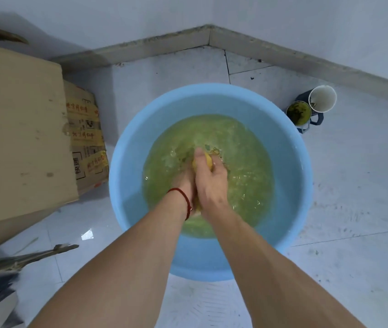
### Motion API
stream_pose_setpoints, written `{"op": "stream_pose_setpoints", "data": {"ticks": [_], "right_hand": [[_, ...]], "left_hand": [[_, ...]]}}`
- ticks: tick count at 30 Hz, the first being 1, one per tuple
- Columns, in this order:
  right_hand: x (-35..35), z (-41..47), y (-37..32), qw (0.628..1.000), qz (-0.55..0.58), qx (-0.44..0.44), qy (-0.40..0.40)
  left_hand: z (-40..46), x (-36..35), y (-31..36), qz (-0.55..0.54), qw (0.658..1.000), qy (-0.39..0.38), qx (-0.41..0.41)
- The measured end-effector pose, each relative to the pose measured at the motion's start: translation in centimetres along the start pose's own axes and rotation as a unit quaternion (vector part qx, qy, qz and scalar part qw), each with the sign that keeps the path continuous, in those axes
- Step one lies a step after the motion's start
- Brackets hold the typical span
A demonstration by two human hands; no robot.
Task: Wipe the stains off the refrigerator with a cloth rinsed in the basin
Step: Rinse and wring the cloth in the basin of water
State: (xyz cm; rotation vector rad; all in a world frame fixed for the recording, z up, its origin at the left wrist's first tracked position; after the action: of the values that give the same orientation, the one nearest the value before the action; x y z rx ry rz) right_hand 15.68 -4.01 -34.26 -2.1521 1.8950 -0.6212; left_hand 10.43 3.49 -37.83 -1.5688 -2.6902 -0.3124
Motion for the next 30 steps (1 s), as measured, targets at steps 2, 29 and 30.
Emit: {"op": "stream_pose_setpoints", "data": {"ticks": [2,29,30], "right_hand": [[1.3,0.2,-0.9,0.995,-0.094,0.044,0.005],[4.8,1.6,-4.7,0.812,-0.504,0.263,0.134],[5.5,1.8,-4.5,0.789,-0.529,0.263,0.17]], "left_hand": [[-0.1,0.9,1.4,0.124,0.988,0.066,-0.067],[-4.2,2.0,2.3,0.156,0.959,0.114,-0.208],[-4.0,3.0,2.2,0.136,0.957,0.154,-0.203]]}}
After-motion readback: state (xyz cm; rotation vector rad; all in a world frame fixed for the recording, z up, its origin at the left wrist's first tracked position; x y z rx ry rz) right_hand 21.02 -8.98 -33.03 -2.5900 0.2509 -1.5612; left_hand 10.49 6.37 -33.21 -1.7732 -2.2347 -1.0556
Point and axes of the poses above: each hand's wrist, its own z-axis towards the middle knuckle, its own x-axis out of the back of the hand, y = z × x, the point moved 8 cm from there along z, towards the middle knuckle, and after that the axes turned 4 degrees about -x, right-handed, at the moved point
